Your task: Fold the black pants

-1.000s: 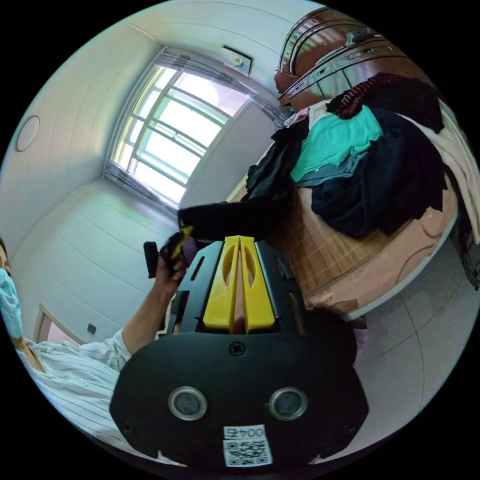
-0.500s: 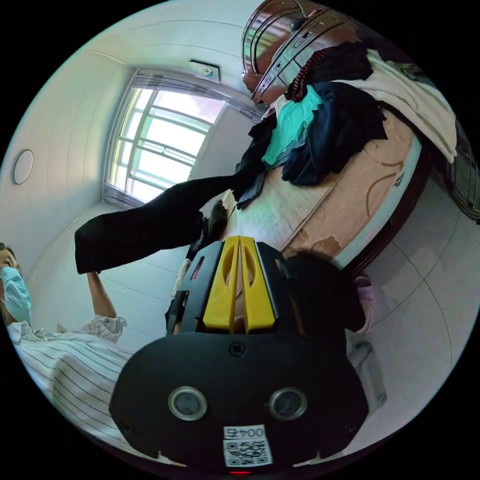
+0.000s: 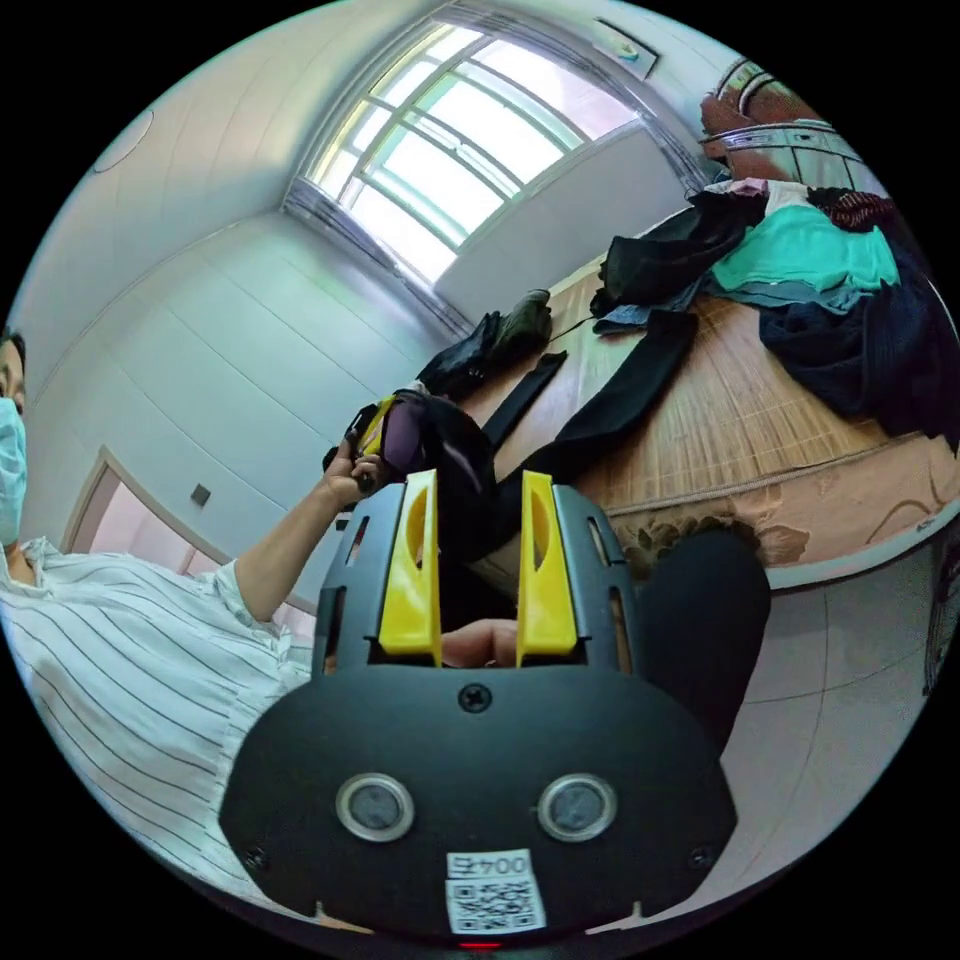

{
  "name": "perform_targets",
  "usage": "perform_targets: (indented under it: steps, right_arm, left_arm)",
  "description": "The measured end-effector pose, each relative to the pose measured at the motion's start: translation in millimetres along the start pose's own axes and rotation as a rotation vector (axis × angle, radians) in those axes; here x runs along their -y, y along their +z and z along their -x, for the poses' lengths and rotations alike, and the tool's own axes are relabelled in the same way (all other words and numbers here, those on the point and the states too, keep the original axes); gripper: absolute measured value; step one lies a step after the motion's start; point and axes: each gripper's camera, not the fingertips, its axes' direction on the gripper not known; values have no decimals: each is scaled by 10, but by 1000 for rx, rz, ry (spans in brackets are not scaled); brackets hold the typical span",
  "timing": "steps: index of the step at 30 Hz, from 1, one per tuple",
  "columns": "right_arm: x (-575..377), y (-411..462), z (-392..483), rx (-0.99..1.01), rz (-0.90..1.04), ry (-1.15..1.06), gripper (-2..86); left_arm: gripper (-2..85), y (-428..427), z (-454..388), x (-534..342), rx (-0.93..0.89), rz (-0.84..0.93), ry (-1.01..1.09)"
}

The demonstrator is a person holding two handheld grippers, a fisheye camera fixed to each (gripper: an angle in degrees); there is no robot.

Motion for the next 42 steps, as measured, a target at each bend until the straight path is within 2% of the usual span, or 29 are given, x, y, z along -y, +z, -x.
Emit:
perform_targets:
  steps: [2,4,9,15,20,23,27,29,32,35,37,39,42]
  right_arm:
    - [-12,185,118,-86,57,-25,115]
    - [-31,325,174,-171,108,-43,102]
    - [-81,626,178,-285,185,-62,85]
    - [20,1347,-195,-195,304,24,113]
    - [385,2322,-648,13,343,269,121]
    - [514,2836,-782,119,373,399,119]
    - [529,3267,-769,103,421,481,99]
    - [495,3442,-826,86,423,555,78]
    - [487,3559,-885,161,369,615,41]
    - [573,3514,-802,230,296,581,36]
    - [676,3369,-668,207,264,514,34]
    - [767,3174,-546,158,259,427,34]
    - [771,2894,-410,-48,286,275,35]
  left_arm:
    - [164,541,613,-62,83,39,-18]
    - [182,856,987,-90,147,54,-31]
    - [154,755,1267,-298,219,1,114]
    - [77,-324,1834,-1431,375,2,381]
    - [28,-1154,2304,-2714,492,1,560]
    - [19,-1398,2594,-3242,523,7,634]
    - [13,-1586,2985,-3796,655,-18,736]
    - [10,-1665,3384,-4101,814,-50,758]
    - [8,-1785,4141,-4338,873,-36,768]
    - [8,-2000,4927,-4438,878,-19,753]
    - [9,-2125,5285,-4512,908,-18,782]
    - [10,-2259,5587,-4571,913,-14,820]
    - [13,-2440,6116,-4627,881,10,877]
